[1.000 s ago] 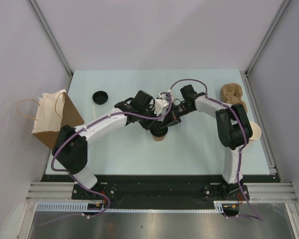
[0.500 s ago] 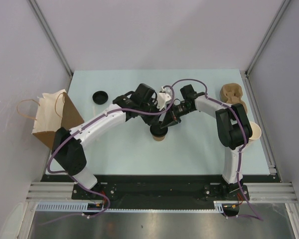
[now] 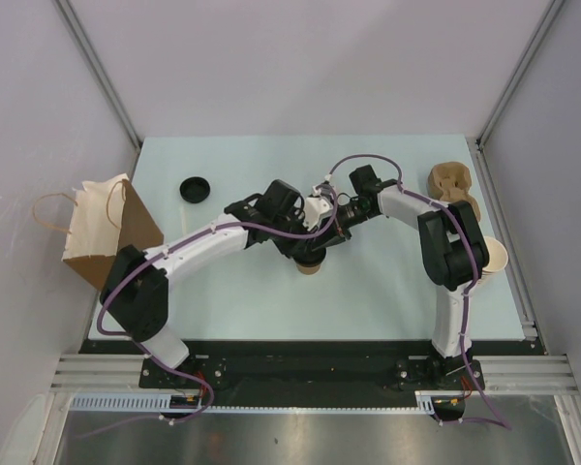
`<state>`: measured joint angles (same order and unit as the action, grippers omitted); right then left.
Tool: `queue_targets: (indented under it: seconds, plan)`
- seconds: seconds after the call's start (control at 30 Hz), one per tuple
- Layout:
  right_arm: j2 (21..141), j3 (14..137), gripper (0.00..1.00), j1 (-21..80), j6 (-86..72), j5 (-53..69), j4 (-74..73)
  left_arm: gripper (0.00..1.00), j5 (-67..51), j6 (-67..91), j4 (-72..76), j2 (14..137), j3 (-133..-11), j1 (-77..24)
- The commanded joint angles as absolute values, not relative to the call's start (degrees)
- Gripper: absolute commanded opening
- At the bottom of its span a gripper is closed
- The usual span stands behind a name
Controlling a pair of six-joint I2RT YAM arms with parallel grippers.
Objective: Pack the takeout coffee
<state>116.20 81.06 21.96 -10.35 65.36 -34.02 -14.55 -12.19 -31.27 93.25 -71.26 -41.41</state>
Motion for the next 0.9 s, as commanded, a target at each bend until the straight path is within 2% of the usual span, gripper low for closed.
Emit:
queue_targets:
  seconds: [0.0,0.2,0.3,0.4,0.43,0.47,0.5,0.63,0.77,0.87]
  plan:
    - [119.2,80.8,0.09,22.2,-6.9,56.9,-35.2,0.25,-14.1,-13.0,-36.9,92.7,-76.7,-41.8]
    - [118.1,81.6,0.1,22.3,-7.5,59.8,-34.3,0.28,-13.9,-12.7,-40.2,91.6,-84.1,-41.7]
    - [116.8,83.1,0.12,22.3,-7.5,61.9,-34.3,0.36,-15.7,-11.4,-39.3,90.7,-84.9,-41.2]
    - [115.1,85.6,0.16,21.8,-7.6,64.8,-34.4,0.5,-19.2,-9.5,-38.8,90.0,-86.0,-39.6]
    - [114.7,86.2,0.18,21.8,-7.6,65.5,-34.5,0.6,-20.6,-8.4,-38.0,89.7,-86.1,-38.0]
    - [113.9,87.0,0.2,21.6,-7.6,67.1,-34.8,0.64,-23.9,-7.7,-37.4,88.9,-86.0,-37.0]
    - [113.5,88.5,0.25,21.4,-7.7,67.9,-35.2,0.69,-25.6,-7.0,-37.0,88.4,-85.8,-36.0]
    - [110.9,91.5,0.41,20.8,-8.6,71.0,-35.3,0.99,-28.8,-5.9,-34.8,86.4,-84.6,-31.7]
    - [108.6,92.2,0.51,20.0,-8.6,69.4,-36.3,0.99,-26.5,-7.9,-33.9,85.1,-81.9,-32.1]
    - [107.2,91.2,0.58,18.1,-8.5,65.2,-37.6,0.99,-19.8,-10.6,-33.4,86.0,-80.2,-34.4]
